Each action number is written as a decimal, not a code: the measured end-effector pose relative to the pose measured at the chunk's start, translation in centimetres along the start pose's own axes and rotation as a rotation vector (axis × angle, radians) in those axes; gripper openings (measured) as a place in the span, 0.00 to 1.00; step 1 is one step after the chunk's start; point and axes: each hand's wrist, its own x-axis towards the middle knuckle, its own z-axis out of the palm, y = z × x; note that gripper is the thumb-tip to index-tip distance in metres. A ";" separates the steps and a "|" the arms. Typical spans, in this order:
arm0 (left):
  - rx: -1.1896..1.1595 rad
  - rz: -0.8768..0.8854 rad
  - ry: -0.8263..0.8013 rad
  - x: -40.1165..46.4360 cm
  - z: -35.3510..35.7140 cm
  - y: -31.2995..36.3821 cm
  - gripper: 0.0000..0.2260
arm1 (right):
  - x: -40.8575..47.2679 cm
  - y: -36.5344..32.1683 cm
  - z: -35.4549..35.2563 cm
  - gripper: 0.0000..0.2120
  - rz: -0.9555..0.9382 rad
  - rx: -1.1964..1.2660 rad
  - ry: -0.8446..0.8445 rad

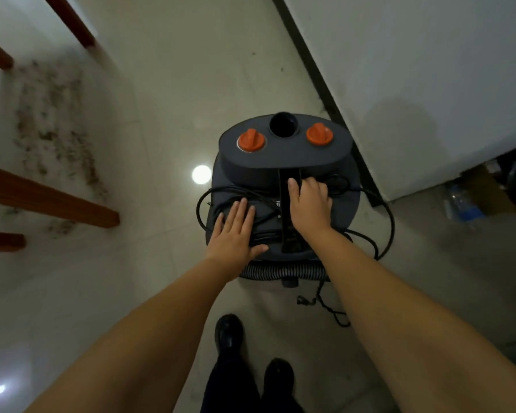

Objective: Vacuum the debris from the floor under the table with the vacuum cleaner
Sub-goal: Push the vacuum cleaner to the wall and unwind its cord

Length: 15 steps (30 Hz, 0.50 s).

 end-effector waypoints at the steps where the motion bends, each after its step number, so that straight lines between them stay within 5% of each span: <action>1: -0.013 -0.013 0.001 1.1 -0.8 -0.6 0.37 | 1.5 -0.8 0.1 0.21 -0.010 -0.003 -0.006; 15: -0.020 0.052 0.047 21.0 -13.6 -9.4 0.37 | 23.5 -10.9 -1.6 0.20 0.033 0.003 0.051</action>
